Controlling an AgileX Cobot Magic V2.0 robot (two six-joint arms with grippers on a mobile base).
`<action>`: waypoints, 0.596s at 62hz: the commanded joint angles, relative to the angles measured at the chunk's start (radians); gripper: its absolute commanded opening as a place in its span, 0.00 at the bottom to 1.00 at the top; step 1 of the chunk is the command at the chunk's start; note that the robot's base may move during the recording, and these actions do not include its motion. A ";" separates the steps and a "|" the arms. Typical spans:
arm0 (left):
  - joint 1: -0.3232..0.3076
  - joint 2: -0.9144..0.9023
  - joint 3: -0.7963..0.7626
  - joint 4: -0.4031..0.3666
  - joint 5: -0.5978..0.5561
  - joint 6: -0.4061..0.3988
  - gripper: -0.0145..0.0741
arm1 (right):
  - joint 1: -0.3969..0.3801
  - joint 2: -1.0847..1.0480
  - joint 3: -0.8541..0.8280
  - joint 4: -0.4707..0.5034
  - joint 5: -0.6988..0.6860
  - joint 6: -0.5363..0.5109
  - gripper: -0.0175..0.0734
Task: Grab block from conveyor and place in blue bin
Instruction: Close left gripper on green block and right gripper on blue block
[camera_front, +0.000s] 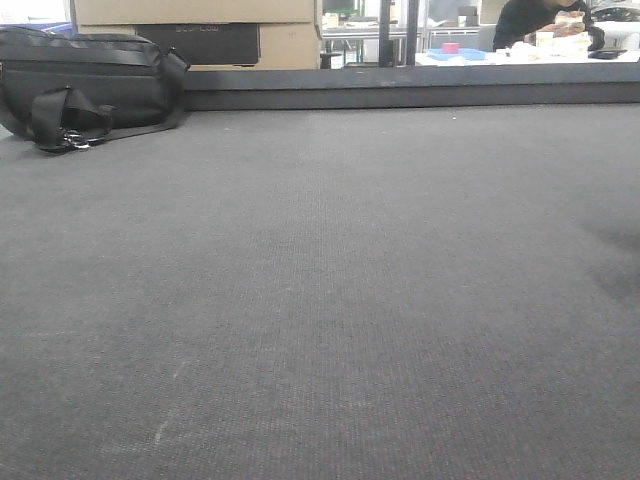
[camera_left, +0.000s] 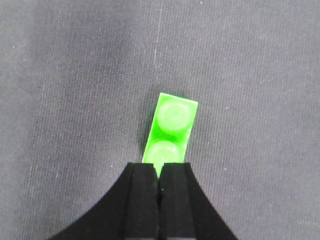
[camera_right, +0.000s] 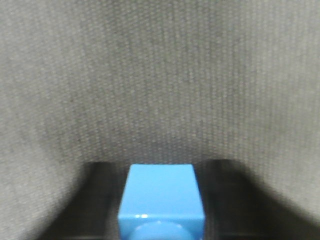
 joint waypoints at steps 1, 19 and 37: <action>-0.004 -0.002 -0.008 -0.011 0.017 -0.005 0.04 | 0.001 -0.006 0.004 -0.012 -0.011 -0.002 0.15; 0.013 0.070 -0.105 -0.033 0.143 0.108 0.04 | 0.001 -0.164 -0.030 -0.008 0.023 -0.002 0.01; 0.013 0.145 -0.135 -0.043 0.112 0.222 0.04 | 0.001 -0.308 -0.039 0.019 0.001 -0.002 0.01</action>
